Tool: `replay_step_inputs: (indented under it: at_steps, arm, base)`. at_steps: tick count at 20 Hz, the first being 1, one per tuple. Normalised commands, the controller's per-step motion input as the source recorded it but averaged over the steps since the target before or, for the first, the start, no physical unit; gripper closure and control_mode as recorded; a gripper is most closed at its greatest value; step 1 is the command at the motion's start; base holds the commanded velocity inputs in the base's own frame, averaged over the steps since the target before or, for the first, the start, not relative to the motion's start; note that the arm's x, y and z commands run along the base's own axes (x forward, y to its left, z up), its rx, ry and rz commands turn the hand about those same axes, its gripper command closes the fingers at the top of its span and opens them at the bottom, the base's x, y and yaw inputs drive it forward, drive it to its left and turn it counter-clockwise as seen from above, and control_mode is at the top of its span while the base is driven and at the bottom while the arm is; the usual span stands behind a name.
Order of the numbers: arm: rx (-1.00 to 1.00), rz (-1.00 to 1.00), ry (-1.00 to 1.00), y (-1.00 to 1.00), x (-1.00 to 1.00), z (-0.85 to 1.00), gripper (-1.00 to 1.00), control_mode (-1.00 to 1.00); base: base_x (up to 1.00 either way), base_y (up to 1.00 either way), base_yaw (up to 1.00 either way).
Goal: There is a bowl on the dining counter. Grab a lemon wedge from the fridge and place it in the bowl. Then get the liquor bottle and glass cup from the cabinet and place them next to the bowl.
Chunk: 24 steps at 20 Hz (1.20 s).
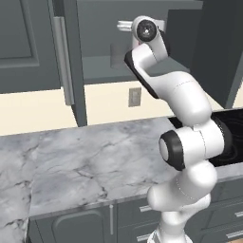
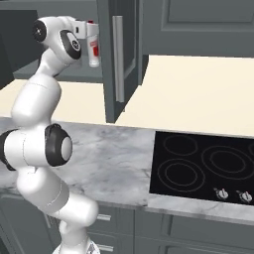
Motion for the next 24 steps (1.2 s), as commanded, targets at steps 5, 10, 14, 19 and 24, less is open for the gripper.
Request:
replay_step_inputs:
  at_steps: [5,10,14,19,24]
  arm:
    - [0.00,0.00,0.00,0.00,0.26,0.00,-1.00,-1.00]
    - [0.00,0.00,0.00,0.00,0.05,-0.14,-1.00,-1.00]
    - [0.00,0.00,0.00,0.00,0.02,-0.01,-1.00,-1.00]
    - [0.00,0.00,0.00,0.00,0.15,0.00,-1.00,-1.00]
    - [0.00,0.00,0.00,-0.01,0.20,0.00,-1.00,-1.00]
  base:
    - [0.00,0.00,0.00]
    - [0.00,0.00,0.00]
    - [0.00,0.00,0.00]
    - [0.00,0.00,0.00]
    - [0.00,0.00,0.00]
